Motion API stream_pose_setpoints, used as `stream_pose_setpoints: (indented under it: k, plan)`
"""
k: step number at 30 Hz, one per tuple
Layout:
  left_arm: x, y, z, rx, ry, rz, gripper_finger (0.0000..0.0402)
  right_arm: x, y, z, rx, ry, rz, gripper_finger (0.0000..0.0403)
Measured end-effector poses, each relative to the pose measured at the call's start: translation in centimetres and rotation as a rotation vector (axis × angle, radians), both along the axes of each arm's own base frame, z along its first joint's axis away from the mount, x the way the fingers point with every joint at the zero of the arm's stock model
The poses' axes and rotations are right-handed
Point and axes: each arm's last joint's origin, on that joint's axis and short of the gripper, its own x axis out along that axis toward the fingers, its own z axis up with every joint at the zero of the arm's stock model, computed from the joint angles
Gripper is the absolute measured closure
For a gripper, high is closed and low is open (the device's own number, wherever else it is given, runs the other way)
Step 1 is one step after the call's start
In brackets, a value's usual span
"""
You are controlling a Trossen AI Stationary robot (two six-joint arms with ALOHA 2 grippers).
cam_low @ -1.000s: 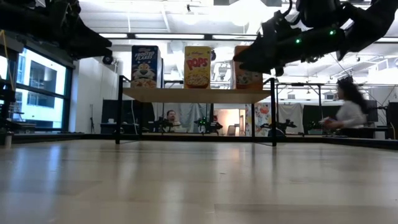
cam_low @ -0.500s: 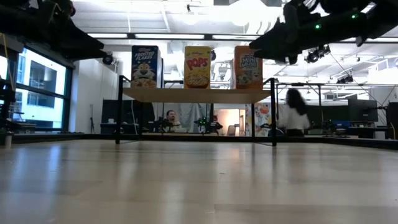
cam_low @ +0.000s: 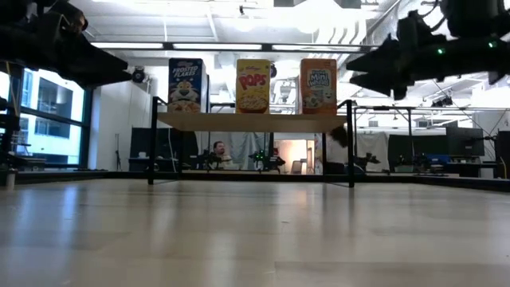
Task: Stack cereal on shelf
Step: Return to Home Position
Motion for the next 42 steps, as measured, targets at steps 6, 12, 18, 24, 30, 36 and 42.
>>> stream_pose_setpoints:
  k: [6,12,18,24,30,36,42]
  plan:
    - [0.0,-0.1,0.1,0.013,-0.006,-0.022,0.0161,-1.3,0.2,-1.9,0.013,-0.058,0.001,0.0143]
    - [0.1,-0.1,-0.2,0.026,0.007,-0.05,0.0161,-2.0,0.2,-3.0,0.041,-0.081,0.0,0.0143]
    - [0.8,0.0,-2.3,0.028,0.031,-0.041,0.0161,-2.0,0.2,-3.0,0.031,-0.076,-0.003,0.0143]
    - [0.9,0.0,-2.2,0.097,0.024,-0.04,0.0161,-2.2,-0.1,-2.9,-0.007,-0.065,-0.112,0.0143]
    - [0.9,0.0,-2.2,0.106,0.028,-0.039,0.0161,-2.8,-0.1,-1.9,-0.058,-0.13,-0.145,0.0143]
    - [0.9,0.0,-2.2,0.107,0.029,-0.031,0.0161,-3.9,0.1,-0.5,-0.116,-0.223,-0.155,0.0143]
    - [0.9,0.0,-2.2,0.111,0.03,-0.031,0.0161,-4.9,0.2,0.4,-0.156,-0.277,-0.159,0.0143]
